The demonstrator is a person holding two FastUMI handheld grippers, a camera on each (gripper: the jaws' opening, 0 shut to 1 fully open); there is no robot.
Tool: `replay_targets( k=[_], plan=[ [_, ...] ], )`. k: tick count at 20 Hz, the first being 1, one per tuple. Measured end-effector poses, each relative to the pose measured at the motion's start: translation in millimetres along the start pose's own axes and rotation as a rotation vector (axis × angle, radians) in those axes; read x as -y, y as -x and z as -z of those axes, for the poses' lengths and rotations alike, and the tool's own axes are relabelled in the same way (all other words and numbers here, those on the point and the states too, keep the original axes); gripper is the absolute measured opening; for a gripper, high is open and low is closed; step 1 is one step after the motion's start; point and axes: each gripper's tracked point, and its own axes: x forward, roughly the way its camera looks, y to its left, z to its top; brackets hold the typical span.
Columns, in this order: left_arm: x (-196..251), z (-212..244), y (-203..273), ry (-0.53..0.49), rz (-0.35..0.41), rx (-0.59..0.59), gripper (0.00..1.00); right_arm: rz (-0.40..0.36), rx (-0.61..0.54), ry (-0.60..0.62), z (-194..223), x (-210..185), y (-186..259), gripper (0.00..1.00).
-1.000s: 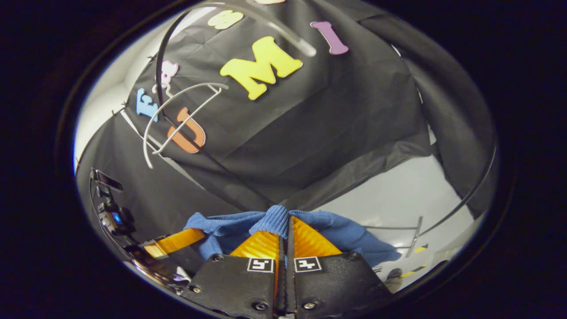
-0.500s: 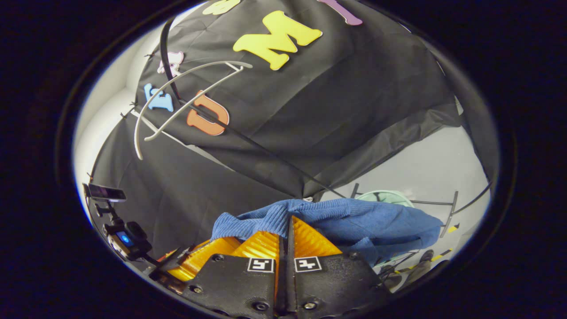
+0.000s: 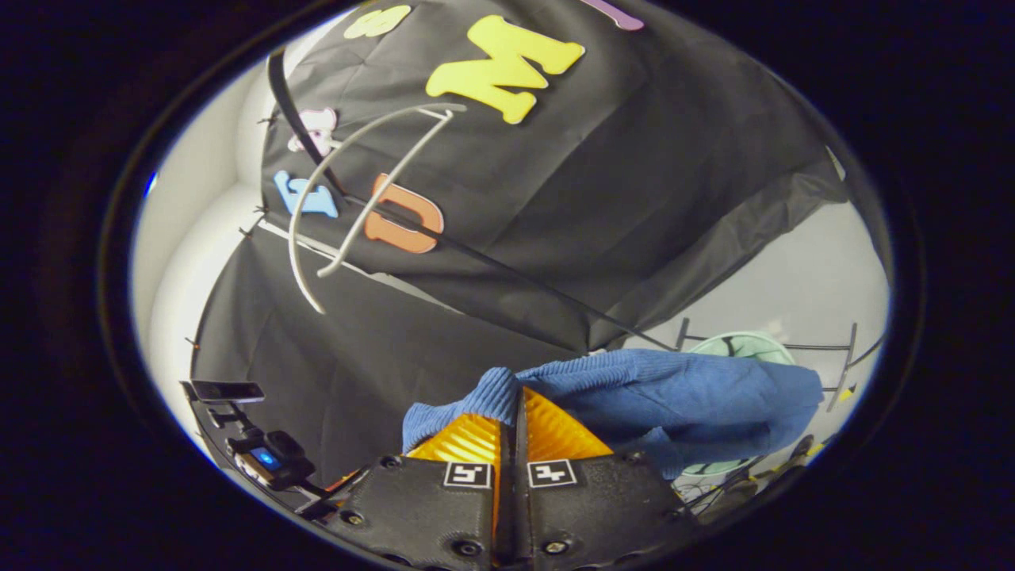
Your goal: Grasp the clothes on the hanger with both hands and then place them into the laundry hamper below.
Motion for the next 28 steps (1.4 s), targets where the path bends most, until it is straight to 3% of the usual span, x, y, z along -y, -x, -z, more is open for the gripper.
replay_targets(
  k=[1,2,3,5,6,7,8,10,12,13,14,15,17,18,19,20,21,22,28],
  plan=[
    [-5,10,-9,0.015,-0.010,-0.024,0.06,0.044,-0.004,0.000,1,16,-5,0.04],
    [-9,20,-19,0.037,-0.022,-0.054,0.00,0.100,-0.018,0.005,4,34,-11,0.04],
    [-13,31,-28,0.057,-0.036,-0.081,0.06,0.153,-0.037,0.022,9,50,-19,0.05],
    [-29,52,-42,0.083,-0.092,-0.139,0.01,0.269,-0.089,0.094,19,84,-26,0.08],
    [-37,64,-49,0.098,-0.120,-0.176,0.02,0.331,-0.123,0.140,20,102,-26,0.14],
    [-42,75,-53,0.108,-0.136,-0.210,0.07,0.376,-0.141,0.183,22,113,-25,0.28],
    [-45,83,-50,0.112,-0.151,-0.237,0.08,0.427,-0.150,0.218,22,126,-22,0.31],
    [-51,91,-57,0.118,-0.164,-0.257,0.26,0.464,-0.157,0.249,21,141,-18,0.43],
    [-52,92,-57,0.098,-0.166,-0.263,0.62,0.488,-0.152,0.256,20,152,-12,0.64],
    [-53,92,-54,0.083,-0.174,-0.266,0.80,0.502,-0.143,0.260,19,159,-9,0.79],
    [-52,92,-50,0.068,-0.181,-0.271,0.84,0.513,-0.127,0.261,18,163,-2,0.84],
    [-51,91,-46,0.060,-0.182,-0.271,0.82,0.520,-0.114,0.258,20,166,9,0.86],
    [-45,88,-44,0.062,-0.174,-0.266,0.87,0.530,-0.091,0.248,29,172,32,0.87],
    [-47,88,-44,0.063,-0.175,-0.261,0.97,0.531,-0.074,0.249,28,173,42,0.87],
    [-47,87,-43,0.058,-0.176,-0.255,0.91,0.537,-0.054,0.254,25,174,53,0.87],
    [-47,85,-40,0.049,-0.179,-0.247,1.00,0.544,-0.031,0.261,25,173,67,0.87],
    [-46,81,-35,0.036,-0.184,-0.239,1.00,0.551,-0.003,0.270,25,171,78,0.87],
    [-42,74,-28,0.020,-0.189,-0.224,0.94,0.555,0.026,0.281,26,167,90,0.87],
    [-23,22,7,-0.066,-0.237,-0.065,0.95,0.556,0.214,0.372,2,134,178,0.87]
  ],
)
